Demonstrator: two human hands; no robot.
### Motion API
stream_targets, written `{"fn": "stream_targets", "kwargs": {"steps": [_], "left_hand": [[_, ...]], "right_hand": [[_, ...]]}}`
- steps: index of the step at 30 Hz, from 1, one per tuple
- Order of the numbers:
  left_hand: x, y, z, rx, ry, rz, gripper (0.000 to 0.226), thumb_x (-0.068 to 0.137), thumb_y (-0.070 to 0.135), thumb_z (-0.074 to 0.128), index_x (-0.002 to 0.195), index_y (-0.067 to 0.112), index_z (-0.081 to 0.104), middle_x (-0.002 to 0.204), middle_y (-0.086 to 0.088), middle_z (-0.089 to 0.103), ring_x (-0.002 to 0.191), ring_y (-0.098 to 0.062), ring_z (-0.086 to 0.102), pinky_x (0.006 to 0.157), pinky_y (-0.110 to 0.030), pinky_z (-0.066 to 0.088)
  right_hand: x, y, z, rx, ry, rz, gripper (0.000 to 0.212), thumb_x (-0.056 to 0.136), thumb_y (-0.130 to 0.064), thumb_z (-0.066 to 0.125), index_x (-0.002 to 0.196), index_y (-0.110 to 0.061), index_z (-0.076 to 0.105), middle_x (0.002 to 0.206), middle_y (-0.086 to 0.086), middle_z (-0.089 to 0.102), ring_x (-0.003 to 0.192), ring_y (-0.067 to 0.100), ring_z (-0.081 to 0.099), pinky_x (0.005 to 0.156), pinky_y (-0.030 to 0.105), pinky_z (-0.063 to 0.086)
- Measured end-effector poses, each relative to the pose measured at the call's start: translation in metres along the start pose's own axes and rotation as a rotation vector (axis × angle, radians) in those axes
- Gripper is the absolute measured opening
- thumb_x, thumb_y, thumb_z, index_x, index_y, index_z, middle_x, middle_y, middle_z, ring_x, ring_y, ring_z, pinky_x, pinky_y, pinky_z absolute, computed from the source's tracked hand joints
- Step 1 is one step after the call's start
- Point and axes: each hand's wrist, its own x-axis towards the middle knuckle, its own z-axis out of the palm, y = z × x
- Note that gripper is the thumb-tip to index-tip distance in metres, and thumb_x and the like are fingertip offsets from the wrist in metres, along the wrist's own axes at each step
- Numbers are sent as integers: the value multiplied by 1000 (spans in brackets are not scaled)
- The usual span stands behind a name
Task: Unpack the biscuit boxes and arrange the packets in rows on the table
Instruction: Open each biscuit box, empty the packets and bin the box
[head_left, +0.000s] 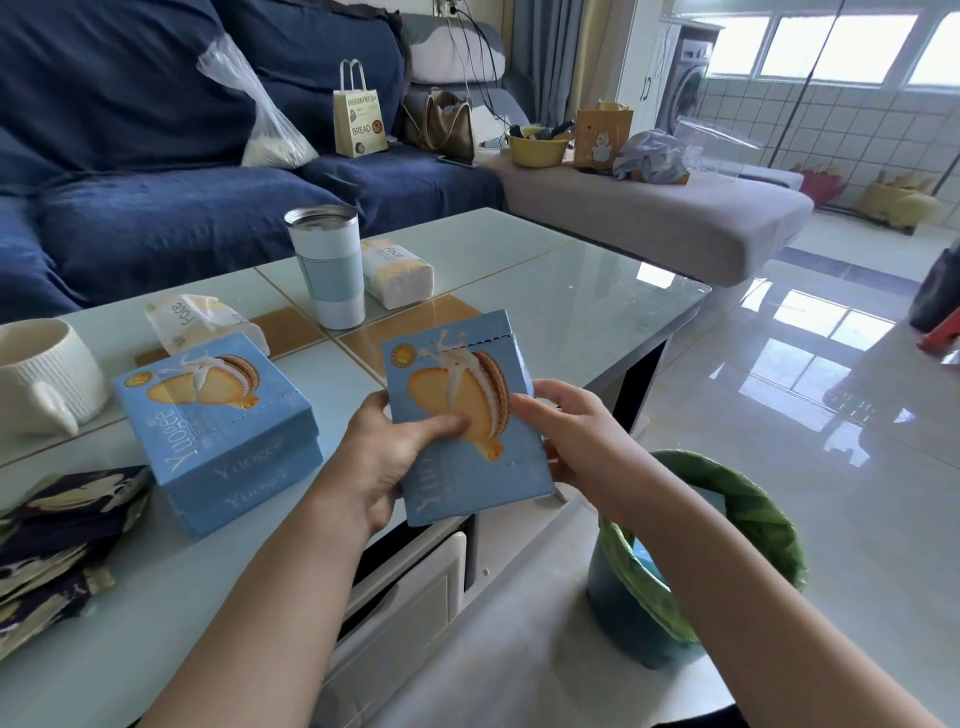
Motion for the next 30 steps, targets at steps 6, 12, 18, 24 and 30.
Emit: {"fn": "stream_targets", "kwargs": {"steps": [6,12,18,24,30], "left_hand": [[1,-1,1,-22,2,-10,51,70,5,82,114,16,59,87,-6,75,64,-18,73,57,-34,54],[2,0,1,-38,56,26,65,66,5,85,122,20,54,89,-5,73,62,-15,72,54,-30,52],[2,-1,1,-32,67,28,70,65,4,85,124,20,51,88,-4,73,59,-13,72,49,-28,52],[1,0,3,-34,71,43,69,66,3,85,123,20,50,92,-9,71,60,-15,72,45,-26,52],[2,0,5,5,92,76,69,65,5,86,121,22,49,96,-10,69,77,-22,71,61,-33,55]], "right_hand": [[4,4,-5,-107,153,-127,9,90,-24,65,96,-24,72,90,0,76,82,17,73,66,34,60],[5,6,-3,-328,326,-185,24,84,-31,72,106,-25,67,102,0,71,95,17,68,80,44,58],[3,0,-4,-270,352,-190,20,79,-24,77,92,-23,62,99,2,72,86,19,70,79,44,58],[2,-7,-3,-325,425,-275,11,80,-16,75,85,-18,65,90,-2,71,87,17,68,81,42,56],[2,-8,-3,-430,488,-313,15,80,-20,74,79,-28,61,84,-13,65,70,3,62,73,36,54]]}}
